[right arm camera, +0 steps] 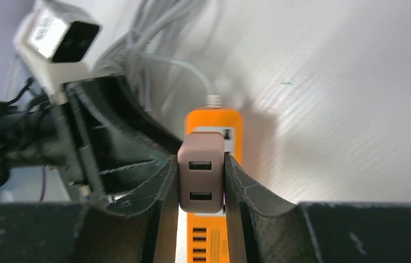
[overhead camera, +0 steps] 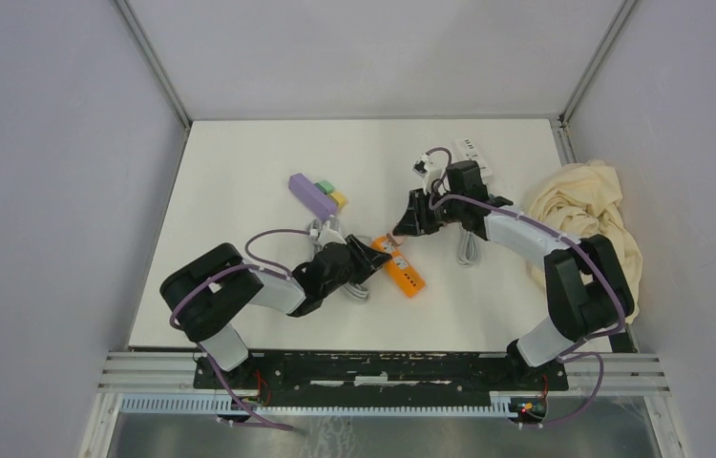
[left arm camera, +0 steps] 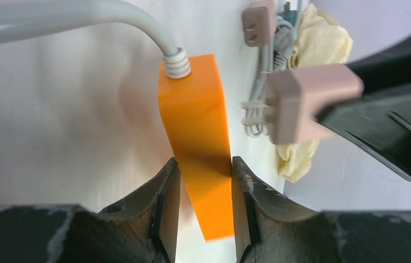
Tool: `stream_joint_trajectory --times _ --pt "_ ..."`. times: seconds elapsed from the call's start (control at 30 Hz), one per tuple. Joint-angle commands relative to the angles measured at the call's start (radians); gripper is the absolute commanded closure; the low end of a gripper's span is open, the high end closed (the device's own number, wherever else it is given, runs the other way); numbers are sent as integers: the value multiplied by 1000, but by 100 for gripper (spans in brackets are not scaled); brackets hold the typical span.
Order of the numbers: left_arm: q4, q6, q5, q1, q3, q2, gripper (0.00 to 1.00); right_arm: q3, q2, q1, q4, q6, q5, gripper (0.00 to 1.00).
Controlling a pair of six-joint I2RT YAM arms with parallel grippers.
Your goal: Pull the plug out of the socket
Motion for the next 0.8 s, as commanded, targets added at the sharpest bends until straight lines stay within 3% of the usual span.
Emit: stream_joint_trajectory --times 0.0,0.07,0.13,0.27,0.43,0.6,0.77 --pt "-229 118 -85 21 -6 22 97 77 -66 -28 20 -19 -225 100" --pt "-230 123 -84 21 -5 22 97 108 -65 -45 -39 -91 -318 100" --pt "-225 125 -79 23 -6 25 97 120 -73 -61 -67 -117 -302 100" --pt "-201 141 -59 24 -3 26 97 108 -105 -94 -83 -103 -5 100" --pt "-172 191 -20 23 5 21 97 37 -120 -156 13 -47 376 100" --pt "-114 242 25 24 -3 19 97 39 -80 -205 33 -31 553 100" --pt "-62 280 56 23 -10 13 97 73 -19 -230 8 -24 607 95"
